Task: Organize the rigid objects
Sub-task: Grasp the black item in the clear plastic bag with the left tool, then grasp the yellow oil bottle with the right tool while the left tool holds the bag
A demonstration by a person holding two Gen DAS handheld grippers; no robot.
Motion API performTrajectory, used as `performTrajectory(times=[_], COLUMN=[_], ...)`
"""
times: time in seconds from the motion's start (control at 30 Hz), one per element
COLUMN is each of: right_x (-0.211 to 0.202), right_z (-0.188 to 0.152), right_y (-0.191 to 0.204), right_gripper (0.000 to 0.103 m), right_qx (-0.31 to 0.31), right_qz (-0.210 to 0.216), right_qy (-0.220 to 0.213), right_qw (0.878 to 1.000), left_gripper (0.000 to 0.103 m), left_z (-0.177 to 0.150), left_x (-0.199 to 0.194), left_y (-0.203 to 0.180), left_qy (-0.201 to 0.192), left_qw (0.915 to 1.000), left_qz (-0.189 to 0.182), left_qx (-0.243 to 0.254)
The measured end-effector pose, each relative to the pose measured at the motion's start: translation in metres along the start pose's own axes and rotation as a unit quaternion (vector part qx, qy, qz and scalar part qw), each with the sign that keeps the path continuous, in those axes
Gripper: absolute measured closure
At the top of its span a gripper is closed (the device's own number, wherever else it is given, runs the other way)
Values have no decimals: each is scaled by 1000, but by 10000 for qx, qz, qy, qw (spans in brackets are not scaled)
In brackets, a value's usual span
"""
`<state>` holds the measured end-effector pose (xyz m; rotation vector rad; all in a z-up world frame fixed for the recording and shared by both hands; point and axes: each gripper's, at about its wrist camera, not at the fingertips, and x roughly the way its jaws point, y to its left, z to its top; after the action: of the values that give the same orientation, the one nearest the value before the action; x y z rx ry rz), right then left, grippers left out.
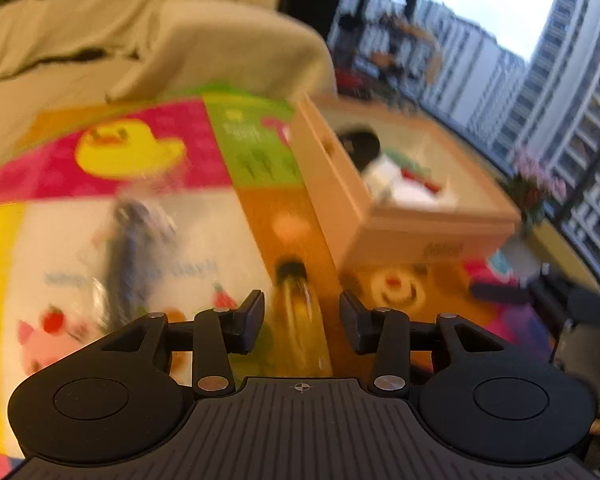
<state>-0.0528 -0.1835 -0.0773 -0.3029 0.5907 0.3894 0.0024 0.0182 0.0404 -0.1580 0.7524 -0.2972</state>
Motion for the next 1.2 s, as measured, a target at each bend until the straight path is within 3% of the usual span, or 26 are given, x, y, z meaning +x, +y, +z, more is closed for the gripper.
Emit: performTrajectory(times=[0.1, 0.17, 0.27, 0.4, 0.57, 0.67, 1.03, 1.2], right_x=[1, 2, 2, 2, 2, 2, 2, 10], right_z=[-1, -1, -1, -1, -1, 0, 17, 29], right_y=[-1, -2, -2, -2, -1, 0, 30, 53], right_gripper=[5, 5, 4, 4, 4, 4, 4, 5], right_qx=[38, 73, 96, 91, 68, 50, -355, -865], right_qz=[-32, -23, -20, -22, -51, -49, 521, 771], right_qy=[-19, -7, -3, -4, -11, -3, -179, -351], right_qw=[10000, 10000, 10000, 10000, 10000, 10000, 9979, 9926], left_gripper=[58, 58, 58, 58, 58, 70, 76, 76], left_z=[9, 13, 13, 3, -3, -6, -13, -19], left_x=[-14, -17, -13, -1, 7, 6, 1, -7], left_y=[12, 22, 41, 57, 61, 58, 50, 57], left_qy=[-464, -618, -533, -258, -177, -152, -13, -57], left_qw=[9983, 9948, 9895, 9874, 9882, 9905, 9976, 9970], left_qz=[340, 791, 1301, 1463, 1419, 1284, 571, 590], left_qx=[-114, -146, -325, -538, -544, -469, -400, -499])
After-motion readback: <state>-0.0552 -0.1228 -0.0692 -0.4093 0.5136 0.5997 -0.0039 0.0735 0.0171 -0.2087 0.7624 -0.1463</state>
